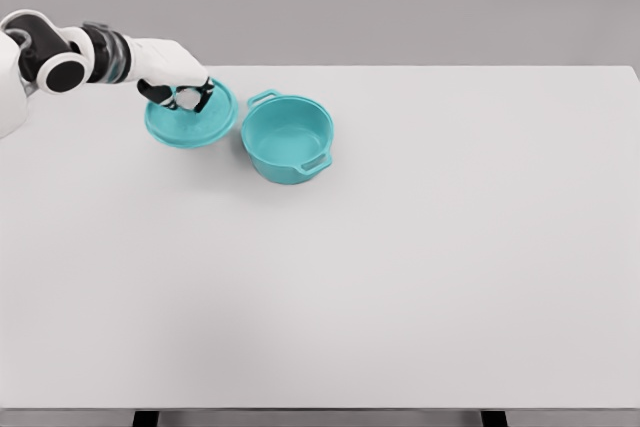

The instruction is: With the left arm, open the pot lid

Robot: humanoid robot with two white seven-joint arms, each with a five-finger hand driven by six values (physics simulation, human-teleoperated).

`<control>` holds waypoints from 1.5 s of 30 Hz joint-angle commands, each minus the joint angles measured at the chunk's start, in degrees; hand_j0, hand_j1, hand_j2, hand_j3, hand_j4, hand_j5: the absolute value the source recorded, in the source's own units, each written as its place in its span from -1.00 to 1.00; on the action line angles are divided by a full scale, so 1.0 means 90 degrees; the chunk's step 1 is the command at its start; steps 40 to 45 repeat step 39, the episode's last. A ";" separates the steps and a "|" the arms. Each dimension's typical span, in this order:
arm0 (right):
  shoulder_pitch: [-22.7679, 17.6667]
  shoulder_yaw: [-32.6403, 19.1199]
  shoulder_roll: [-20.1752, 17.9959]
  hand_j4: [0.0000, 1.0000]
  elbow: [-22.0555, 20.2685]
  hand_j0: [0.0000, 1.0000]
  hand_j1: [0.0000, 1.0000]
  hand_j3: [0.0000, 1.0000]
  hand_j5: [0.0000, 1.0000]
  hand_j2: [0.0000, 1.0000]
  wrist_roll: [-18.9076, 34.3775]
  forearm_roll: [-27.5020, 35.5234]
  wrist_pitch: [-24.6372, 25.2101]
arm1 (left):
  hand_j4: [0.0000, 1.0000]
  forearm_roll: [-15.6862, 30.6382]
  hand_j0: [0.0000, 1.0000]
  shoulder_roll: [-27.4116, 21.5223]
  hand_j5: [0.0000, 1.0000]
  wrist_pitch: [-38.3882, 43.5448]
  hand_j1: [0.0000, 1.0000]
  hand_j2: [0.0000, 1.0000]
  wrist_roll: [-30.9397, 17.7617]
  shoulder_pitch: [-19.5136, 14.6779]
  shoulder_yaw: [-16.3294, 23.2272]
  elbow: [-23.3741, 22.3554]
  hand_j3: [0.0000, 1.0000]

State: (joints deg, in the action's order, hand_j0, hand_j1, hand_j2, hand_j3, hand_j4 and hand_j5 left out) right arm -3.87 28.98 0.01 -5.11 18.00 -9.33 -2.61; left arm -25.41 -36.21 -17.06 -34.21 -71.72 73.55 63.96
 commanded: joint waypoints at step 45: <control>0.0000 0.0002 -0.0001 1.00 0.0001 1.00 1.00 1.00 1.00 1.00 0.0011 0.0001 -0.0003 | 1.00 0.0694 1.00 -0.0401 1.00 0.0060 1.00 1.00 0.0002 0.0166 0.0051 -0.2116 1.00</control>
